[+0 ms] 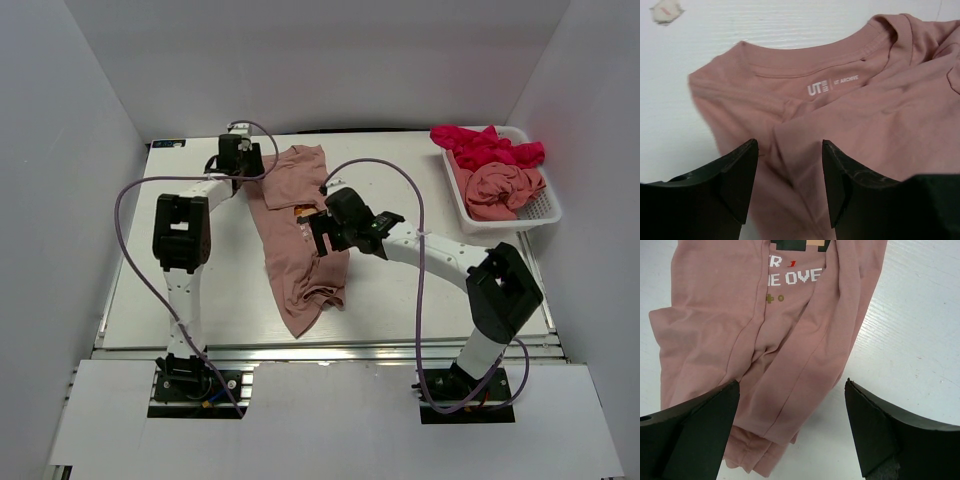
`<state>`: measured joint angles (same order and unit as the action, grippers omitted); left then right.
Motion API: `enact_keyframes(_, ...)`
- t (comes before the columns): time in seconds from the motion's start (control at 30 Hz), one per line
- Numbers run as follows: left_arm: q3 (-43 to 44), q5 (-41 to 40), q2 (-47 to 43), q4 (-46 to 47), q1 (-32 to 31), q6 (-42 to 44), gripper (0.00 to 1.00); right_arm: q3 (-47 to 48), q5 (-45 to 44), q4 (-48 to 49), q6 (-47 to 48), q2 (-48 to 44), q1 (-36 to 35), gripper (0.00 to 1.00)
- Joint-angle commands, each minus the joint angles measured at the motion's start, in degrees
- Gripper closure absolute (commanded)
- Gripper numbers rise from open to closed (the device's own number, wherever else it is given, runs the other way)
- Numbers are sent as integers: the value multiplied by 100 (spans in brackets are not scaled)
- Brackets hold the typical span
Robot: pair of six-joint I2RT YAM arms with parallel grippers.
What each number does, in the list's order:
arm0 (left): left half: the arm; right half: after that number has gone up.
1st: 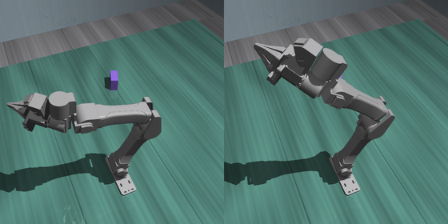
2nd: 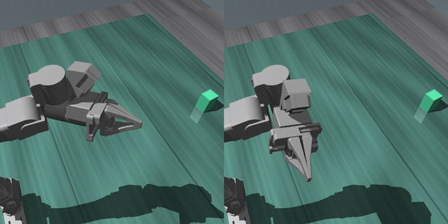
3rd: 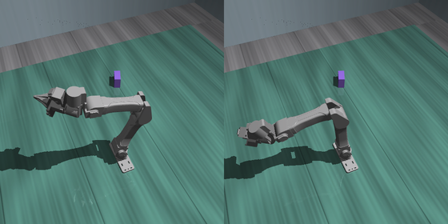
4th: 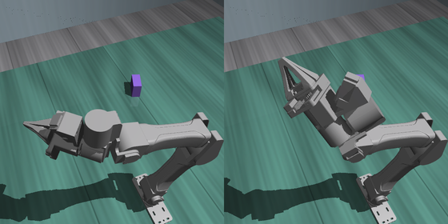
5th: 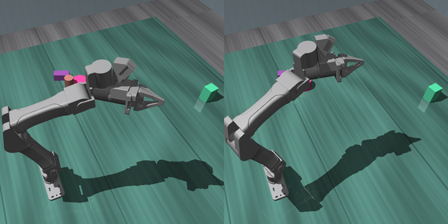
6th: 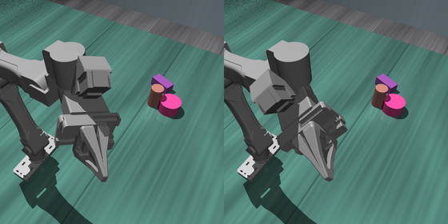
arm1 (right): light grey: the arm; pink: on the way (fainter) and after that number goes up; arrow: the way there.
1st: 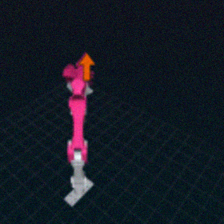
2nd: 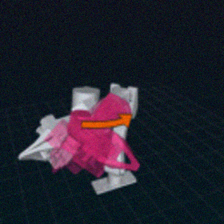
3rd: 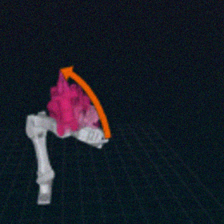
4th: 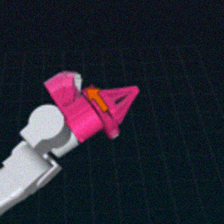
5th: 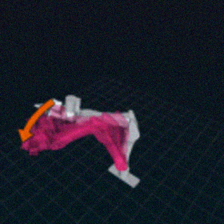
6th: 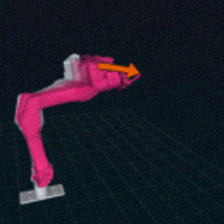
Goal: Fold and stack the t-shirts
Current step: Rotate the tshirt 90 degrees
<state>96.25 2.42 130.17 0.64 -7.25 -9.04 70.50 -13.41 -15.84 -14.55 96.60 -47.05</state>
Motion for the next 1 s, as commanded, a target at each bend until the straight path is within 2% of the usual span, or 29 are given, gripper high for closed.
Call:
enact_keyframes(0.0,534,207,201,-318,-189,121,36,297,-100,-7,39,-10,-68,11)
enact_keyframes(0.27,1624,-127,1368,-881,-339,-177,35,535,-417,-34,207,-115,-103,11)
enact_keyframes(0.43,3215,39,2345,-1743,-497,-151,35,474,-294,36,189,-115,-103,11)
enact_keyframes(0.63,3733,-162,2697,-1093,-1085,297,31,377,-268,81,154,34,-112,11)
enact_keyframes(0.77,4183,101,2970,-760,-1455,43,30,386,-311,63,163,192,-103,11)
enact_keyframes(0.97,4349,41,2751,-249,-1850,-72,29,245,-250,98,-57,167,-103,11)
